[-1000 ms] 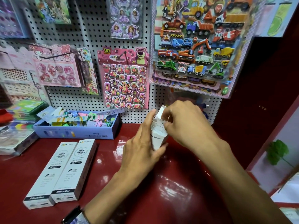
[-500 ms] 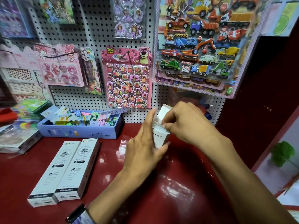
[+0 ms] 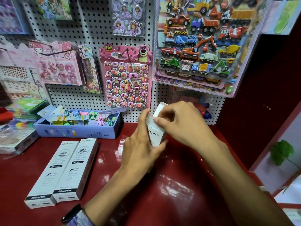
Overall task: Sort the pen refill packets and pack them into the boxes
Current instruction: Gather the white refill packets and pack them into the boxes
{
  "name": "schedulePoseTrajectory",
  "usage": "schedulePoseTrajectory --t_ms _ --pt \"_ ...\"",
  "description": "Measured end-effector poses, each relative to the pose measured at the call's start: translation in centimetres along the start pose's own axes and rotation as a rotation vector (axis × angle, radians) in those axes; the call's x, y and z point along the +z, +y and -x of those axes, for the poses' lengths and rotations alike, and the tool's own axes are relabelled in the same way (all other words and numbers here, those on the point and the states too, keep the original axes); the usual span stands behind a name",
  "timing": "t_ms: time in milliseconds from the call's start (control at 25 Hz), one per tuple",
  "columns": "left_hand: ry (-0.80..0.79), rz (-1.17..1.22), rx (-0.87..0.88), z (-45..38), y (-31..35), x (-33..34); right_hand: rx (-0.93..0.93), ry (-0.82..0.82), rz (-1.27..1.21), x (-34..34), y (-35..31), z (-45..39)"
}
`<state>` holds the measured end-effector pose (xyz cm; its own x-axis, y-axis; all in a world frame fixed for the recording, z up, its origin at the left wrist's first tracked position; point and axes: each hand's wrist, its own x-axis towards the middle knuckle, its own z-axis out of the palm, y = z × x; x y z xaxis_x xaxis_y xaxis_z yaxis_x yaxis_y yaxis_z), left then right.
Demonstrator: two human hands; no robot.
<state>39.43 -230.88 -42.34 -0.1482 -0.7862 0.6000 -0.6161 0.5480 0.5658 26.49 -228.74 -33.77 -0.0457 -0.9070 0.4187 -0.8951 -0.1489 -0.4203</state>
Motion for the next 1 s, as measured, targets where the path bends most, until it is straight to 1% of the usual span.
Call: schedulePoseTrajectory --t_ms 160,320,480,560,640,760,840,880,920,1000 --pt "-0.004 -0.01 0.034 0.1 0.3 -0.1 -0.016 0.049 0.178 -0.1 -0.7 -0.3" --pt "-0.007 -0.009 0.041 0.2 0.4 -0.3 0.02 -0.002 0.138 -0.1 -1.1 -0.3" --pt "-0.005 -0.055 0.094 0.5 0.8 -0.1 0.119 -0.049 0.097 -0.9 -0.3 -0.4" --pt "-0.006 -0.032 0.102 0.6 0.9 0.0 0.111 -0.062 0.104 -0.8 -0.3 -0.3" --pt "0.006 -0.003 0.088 0.5 0.7 0.1 0.084 -0.039 0.093 -0.4 -0.4 -0.1" --pt "0.024 -0.003 0.1 0.4 0.1 0.1 0.07 -0.033 -0.052 -0.2 0.3 -0.1" --pt "0.034 -0.007 0.127 0.5 -0.1 0.3 -0.011 -0.085 -0.091 -0.3 1.0 -0.1" --pt "0.045 0.001 0.124 0.4 -0.3 0.3 -0.042 -0.071 -0.138 -0.2 1.2 -0.1" --pt "0.058 0.013 0.108 0.4 -0.5 0.2 -0.04 -0.002 -0.24 0.0 1.5 -0.2" --pt "0.077 0.034 0.073 0.0 -1.2 0.1 0.055 0.198 -0.525 0.6 2.1 -0.3"
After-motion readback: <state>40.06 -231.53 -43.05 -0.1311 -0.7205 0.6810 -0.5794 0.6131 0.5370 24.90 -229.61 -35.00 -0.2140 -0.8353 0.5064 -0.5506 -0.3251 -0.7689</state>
